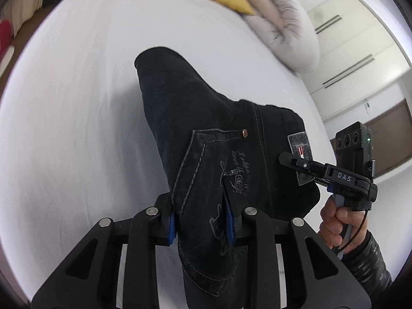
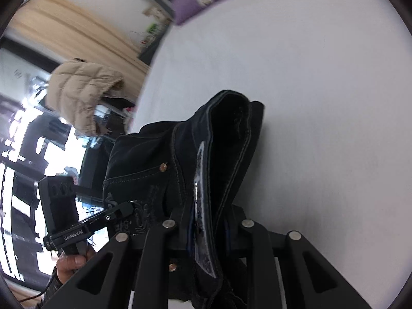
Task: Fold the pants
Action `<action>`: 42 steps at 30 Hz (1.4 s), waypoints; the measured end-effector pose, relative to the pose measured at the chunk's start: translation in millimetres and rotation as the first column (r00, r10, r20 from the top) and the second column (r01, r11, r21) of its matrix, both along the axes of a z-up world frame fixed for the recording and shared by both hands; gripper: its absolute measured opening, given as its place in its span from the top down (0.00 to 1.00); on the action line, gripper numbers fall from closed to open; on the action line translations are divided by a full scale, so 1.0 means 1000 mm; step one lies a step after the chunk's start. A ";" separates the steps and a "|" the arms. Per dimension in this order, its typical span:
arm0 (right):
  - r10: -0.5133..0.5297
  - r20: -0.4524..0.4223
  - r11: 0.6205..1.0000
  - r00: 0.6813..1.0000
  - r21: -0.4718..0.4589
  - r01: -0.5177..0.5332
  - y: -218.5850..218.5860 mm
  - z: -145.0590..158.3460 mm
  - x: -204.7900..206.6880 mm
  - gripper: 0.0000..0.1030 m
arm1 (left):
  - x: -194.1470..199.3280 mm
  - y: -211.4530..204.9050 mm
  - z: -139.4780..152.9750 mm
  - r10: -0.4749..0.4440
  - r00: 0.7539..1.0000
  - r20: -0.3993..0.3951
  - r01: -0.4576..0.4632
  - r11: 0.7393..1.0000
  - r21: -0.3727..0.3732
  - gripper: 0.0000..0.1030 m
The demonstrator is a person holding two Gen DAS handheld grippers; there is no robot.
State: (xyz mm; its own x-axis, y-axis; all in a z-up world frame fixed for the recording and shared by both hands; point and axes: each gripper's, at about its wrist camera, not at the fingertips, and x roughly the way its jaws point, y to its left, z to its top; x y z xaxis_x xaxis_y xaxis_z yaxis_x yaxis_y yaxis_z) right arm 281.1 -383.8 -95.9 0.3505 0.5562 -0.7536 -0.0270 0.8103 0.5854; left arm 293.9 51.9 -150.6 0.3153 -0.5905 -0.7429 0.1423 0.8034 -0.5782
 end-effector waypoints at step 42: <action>-0.064 0.934 0.826 0.352 -0.148 0.543 0.019 0.354 -0.318 0.00 | -0.315 0.012 0.313 0.253 0.588 0.768 -0.625 0.745 0.232 0.00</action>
